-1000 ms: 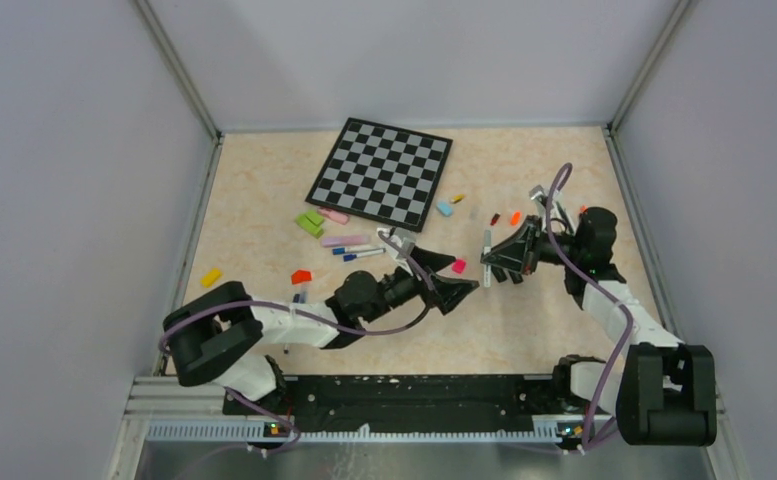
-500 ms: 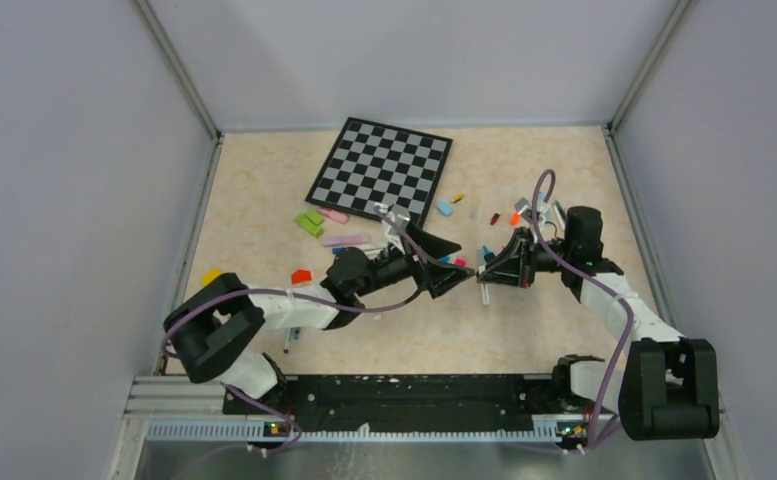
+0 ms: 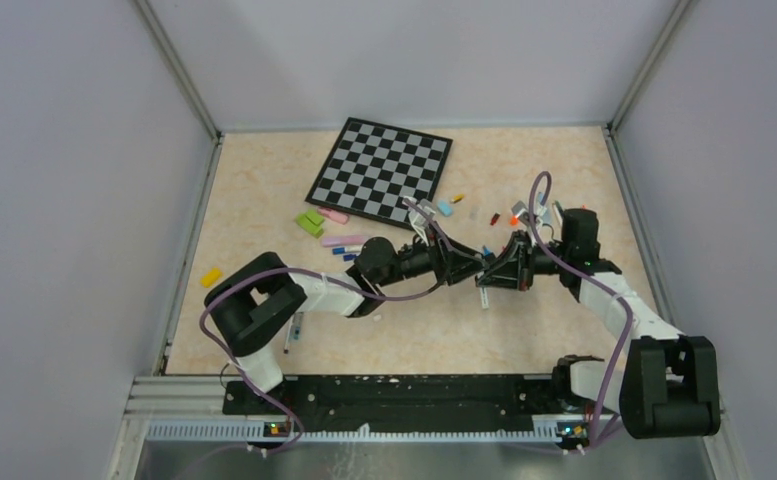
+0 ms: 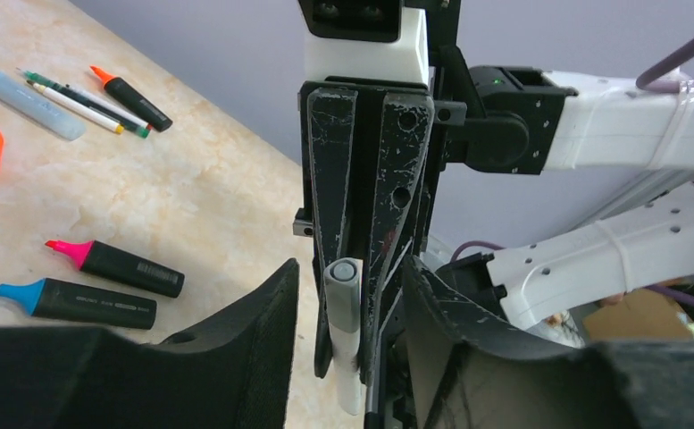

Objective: Open the pen caps
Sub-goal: Open the pen cap from the pen.

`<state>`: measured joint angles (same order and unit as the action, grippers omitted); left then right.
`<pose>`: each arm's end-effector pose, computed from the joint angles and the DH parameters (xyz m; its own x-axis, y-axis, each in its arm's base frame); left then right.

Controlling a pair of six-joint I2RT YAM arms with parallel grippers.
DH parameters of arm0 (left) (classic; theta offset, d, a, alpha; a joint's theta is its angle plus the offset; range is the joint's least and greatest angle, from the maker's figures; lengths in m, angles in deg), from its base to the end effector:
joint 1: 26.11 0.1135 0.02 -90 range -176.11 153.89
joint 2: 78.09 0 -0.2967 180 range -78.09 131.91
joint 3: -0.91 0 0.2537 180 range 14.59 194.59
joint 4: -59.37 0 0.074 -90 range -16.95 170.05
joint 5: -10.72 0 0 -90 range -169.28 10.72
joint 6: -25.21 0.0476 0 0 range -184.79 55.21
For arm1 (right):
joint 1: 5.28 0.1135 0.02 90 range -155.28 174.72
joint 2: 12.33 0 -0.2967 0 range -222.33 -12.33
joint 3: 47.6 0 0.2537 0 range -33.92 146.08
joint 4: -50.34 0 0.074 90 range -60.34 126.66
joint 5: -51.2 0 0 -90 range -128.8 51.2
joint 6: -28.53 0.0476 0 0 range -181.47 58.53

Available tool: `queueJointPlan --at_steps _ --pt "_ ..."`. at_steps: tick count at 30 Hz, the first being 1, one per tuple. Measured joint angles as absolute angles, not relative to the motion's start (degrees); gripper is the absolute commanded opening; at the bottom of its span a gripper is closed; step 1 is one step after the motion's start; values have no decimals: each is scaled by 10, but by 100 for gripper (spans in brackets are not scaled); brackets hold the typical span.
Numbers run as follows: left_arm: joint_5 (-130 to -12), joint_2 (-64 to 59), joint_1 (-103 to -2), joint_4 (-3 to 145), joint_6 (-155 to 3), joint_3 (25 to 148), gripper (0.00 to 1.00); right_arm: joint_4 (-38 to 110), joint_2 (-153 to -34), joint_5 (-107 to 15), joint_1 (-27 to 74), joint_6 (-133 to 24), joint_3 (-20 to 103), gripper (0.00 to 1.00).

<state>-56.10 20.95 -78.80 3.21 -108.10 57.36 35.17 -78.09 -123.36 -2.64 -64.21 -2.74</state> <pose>0.2081 -0.3039 0.2625 -0.5571 -0.3092 -0.7707 0.7983 0.0560 -0.5996 0.1963 0.0565 0.2473 -0.5488 -0.0298 -0.8354 -0.8354 0.0563 0.5468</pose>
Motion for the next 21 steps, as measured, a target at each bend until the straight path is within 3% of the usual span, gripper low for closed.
queueJointPlan --at_steps 4,21 --pt "-557 214 -790 29 -1092 579 0 342 -782 -1237 -23 -648 -27 0" --pt "-532 156 -747 118 -1049 598 0 403 -804 -1225 6 -651 8 0"
